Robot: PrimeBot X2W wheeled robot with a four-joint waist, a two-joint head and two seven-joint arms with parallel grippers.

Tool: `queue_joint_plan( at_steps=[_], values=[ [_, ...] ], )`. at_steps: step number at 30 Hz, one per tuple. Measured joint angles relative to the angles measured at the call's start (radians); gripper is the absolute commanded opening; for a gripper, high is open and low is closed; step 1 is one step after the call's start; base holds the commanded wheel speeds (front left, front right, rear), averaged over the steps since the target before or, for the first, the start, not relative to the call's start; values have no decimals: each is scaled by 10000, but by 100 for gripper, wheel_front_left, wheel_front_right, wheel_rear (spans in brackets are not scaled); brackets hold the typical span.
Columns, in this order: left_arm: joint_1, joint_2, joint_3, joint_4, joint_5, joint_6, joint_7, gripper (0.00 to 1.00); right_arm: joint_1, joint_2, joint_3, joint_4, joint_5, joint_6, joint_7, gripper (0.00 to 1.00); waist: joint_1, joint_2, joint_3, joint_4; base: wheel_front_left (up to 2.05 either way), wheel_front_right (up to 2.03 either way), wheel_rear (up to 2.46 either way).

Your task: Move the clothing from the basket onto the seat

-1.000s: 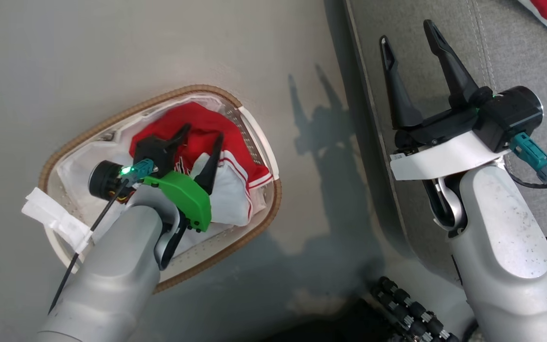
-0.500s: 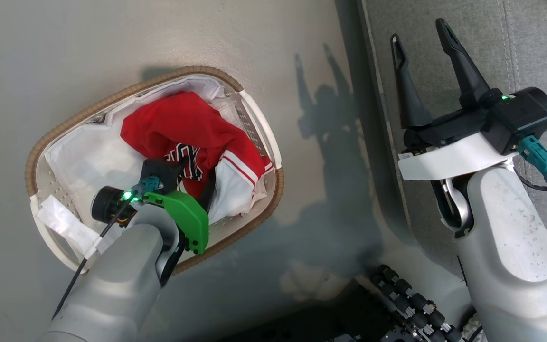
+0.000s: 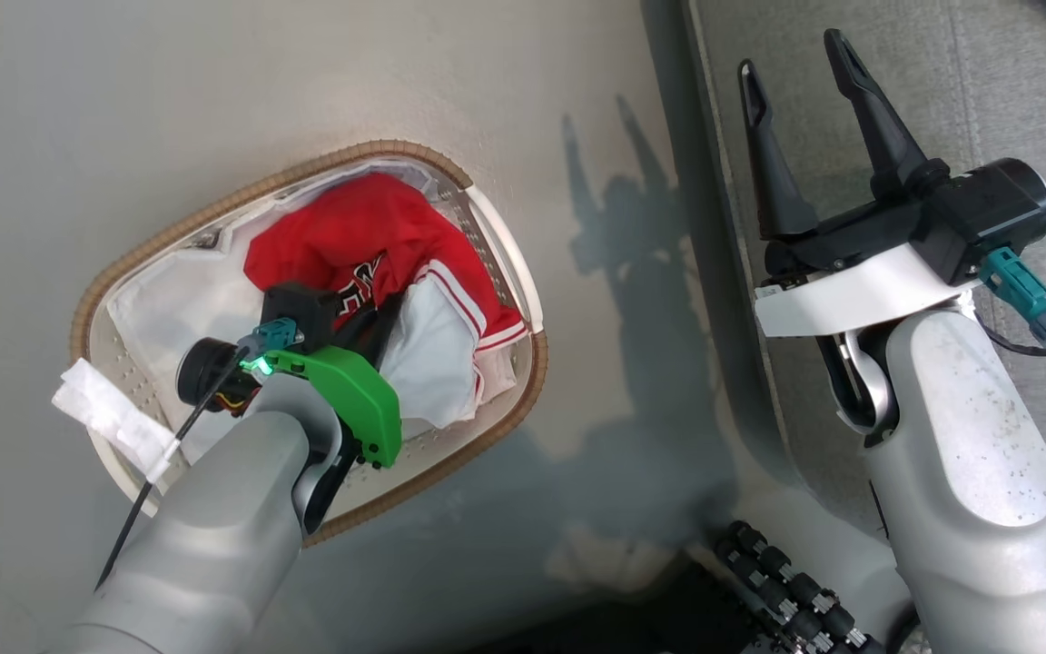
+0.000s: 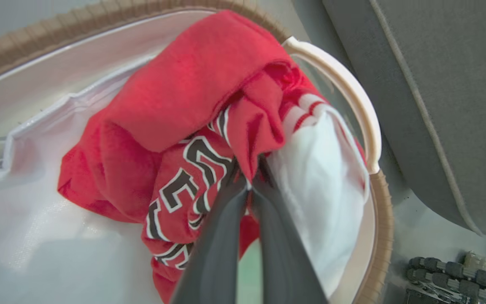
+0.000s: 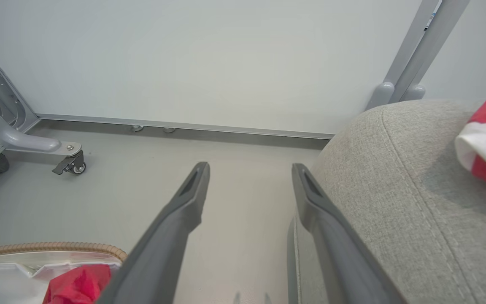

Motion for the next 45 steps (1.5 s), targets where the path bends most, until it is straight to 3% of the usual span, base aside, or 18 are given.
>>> queue_joint_plan(
  at_steps=[11, 27, 39, 45],
  values=[
    [1527, -94, 1394, -936, 403, 2, 0, 0, 317, 4, 52, 671, -27, 0, 0, 100, -1, 0, -1438, 179, 0, 0, 0],
    [3337, -468, 3150, -3060, 2021, 0, 2, 0, 1577, 8, -159, 1559, -44, 0, -2, 100, -1, 0, -4027, 921, 0, 0, 0],
    [3874, -669, 4284, -4911, 2888, 0, 8, 0, 2620, 8, -219, 1988, -82, 0, -2, 100, -1, 0, -5699, 1448, 0, 0, 0],
    [3880, -713, 4378, -5467, 3189, 0, 6, 0, 3129, 8, -176, 2169, -77, 0, -2, 100, -1, 0, -6388, 1671, 0, 0, 0]
  ],
)
